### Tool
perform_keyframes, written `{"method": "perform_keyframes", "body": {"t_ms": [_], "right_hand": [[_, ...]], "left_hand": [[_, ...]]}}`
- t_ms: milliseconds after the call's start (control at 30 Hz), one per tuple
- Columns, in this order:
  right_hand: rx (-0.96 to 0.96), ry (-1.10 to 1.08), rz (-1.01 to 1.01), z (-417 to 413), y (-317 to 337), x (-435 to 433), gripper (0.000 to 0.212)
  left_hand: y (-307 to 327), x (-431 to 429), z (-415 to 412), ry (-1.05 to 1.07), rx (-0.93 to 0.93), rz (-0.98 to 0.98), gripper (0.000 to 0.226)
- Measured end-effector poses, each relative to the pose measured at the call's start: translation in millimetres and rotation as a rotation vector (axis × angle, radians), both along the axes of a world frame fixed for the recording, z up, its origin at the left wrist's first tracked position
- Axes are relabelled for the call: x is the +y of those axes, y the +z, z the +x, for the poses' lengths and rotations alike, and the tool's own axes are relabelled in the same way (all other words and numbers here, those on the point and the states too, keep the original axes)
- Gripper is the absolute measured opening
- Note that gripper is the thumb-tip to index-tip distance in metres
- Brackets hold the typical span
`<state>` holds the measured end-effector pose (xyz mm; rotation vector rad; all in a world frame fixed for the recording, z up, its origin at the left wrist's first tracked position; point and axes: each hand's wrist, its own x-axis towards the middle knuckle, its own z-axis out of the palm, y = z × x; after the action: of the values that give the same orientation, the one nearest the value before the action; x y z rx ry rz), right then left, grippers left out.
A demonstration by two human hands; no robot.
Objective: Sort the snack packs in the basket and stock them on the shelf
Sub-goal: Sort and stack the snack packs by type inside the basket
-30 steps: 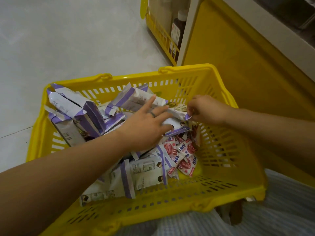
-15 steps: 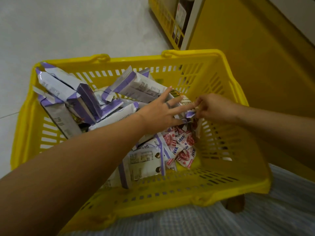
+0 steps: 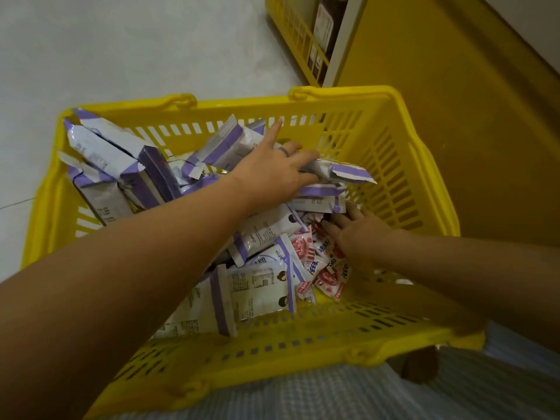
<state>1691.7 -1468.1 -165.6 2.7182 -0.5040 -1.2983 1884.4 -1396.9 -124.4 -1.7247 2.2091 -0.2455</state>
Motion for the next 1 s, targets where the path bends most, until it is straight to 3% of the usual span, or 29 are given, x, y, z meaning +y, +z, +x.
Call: {"method": "perform_keyframes", "body": {"t_ms": [167, 300, 400, 567, 700, 867, 1000], "right_hand": [[-0.233, -0.128, -0.004, -8.4, -6.5, -2.0, 0.095], [-0.242, -0.137, 0.029, 6.0, -5.3, -11.0, 0.093], [-0.218, -0.142, 0.092, 10.1, -7.4, -11.9, 0.088], [-0.137, -0.206, 0.221, 13.0, -12.8, -8.5, 0.1], [-0.037, -0.146, 0.2, 1.3, -24.4, -2.5, 0.082], [0.002, -0.048, 0.215, -0.4, -30.7, 4.7, 0.095], [0.019, -0.144, 0.327, 6.2, -29.1, -1.1, 0.075]], "left_hand": [[-5.6, 5.2, 1.0, 0.014, 0.053, -0.019, 0.045], [-5.0, 6.0, 1.0, 0.016, 0.061, -0.018, 0.046], [-5.3, 7.1, -0.6, 0.023, 0.087, -0.016, 0.046], [-8.8, 9.2, -3.3, 0.036, 0.106, -0.015, 0.046], [-12.7, 11.2, -3.2, 0.027, 0.12, -0.032, 0.045], [-14.5, 13.3, -3.4, 0.017, 0.109, -0.028, 0.043], [-19.0, 17.5, -5.9, 0.008, 0.072, -0.032, 0.044]]}}
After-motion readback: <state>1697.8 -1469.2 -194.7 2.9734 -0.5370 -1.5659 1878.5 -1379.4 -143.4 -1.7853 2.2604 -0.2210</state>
